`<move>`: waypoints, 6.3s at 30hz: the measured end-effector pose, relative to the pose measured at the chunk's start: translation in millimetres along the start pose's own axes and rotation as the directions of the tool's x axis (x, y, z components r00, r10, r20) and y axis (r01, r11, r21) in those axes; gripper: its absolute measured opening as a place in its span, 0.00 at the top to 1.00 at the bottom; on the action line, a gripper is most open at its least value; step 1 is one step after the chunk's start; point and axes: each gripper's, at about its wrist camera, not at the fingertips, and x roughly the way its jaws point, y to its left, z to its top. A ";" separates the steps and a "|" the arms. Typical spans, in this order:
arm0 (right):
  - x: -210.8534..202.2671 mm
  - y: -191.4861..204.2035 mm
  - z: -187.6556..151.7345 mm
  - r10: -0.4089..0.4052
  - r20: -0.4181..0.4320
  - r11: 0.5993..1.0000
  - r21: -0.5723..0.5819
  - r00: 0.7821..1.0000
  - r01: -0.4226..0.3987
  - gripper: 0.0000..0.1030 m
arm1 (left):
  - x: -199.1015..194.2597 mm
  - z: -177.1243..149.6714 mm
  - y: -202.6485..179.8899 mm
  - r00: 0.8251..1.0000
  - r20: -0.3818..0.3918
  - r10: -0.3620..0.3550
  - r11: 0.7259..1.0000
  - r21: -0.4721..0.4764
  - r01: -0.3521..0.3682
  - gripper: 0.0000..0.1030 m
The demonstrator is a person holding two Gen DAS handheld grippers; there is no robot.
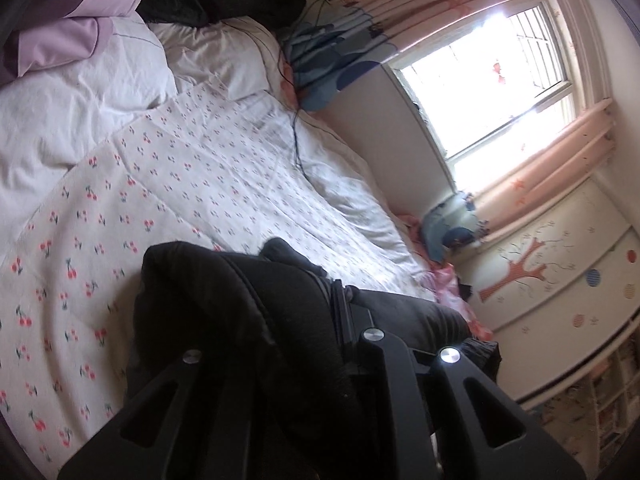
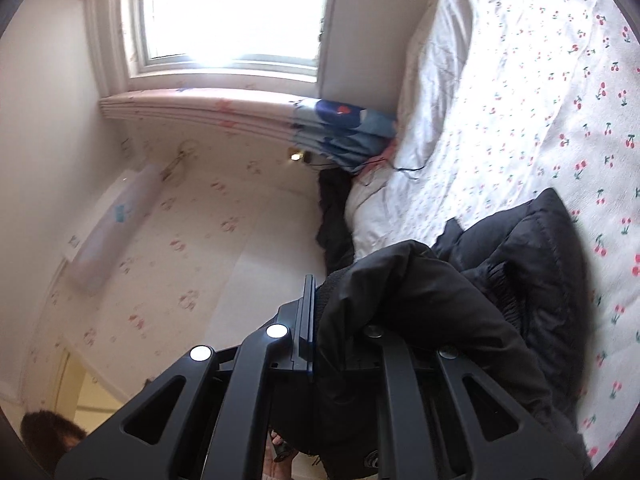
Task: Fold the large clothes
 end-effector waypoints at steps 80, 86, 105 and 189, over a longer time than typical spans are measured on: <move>357.1 -29.1 -48.6 -0.820 -0.109 0.415 -0.791 0.562 0.451 0.16 | 211.2 -35.4 -39.2 0.920 -0.115 0.375 0.884 0.344 -0.317 0.20; 405.3 -89.7 -67.7 -0.915 -0.108 0.288 -0.850 0.389 0.441 0.07 | 214.4 -36.6 -37.0 0.916 -0.094 0.390 0.870 0.363 -0.333 0.20; 201.4 -76.0 1.8 -0.883 0.081 0.333 -0.589 0.463 0.737 0.08 | 182.1 -59.9 -53.5 0.875 0.075 0.478 0.773 0.437 -0.460 0.19; 5.0 -71.9 -72.2 -0.384 -0.317 0.918 -0.026 0.867 0.396 0.06 | -22.5 -135.9 58.4 0.947 -0.256 0.192 0.964 -0.131 -0.230 0.07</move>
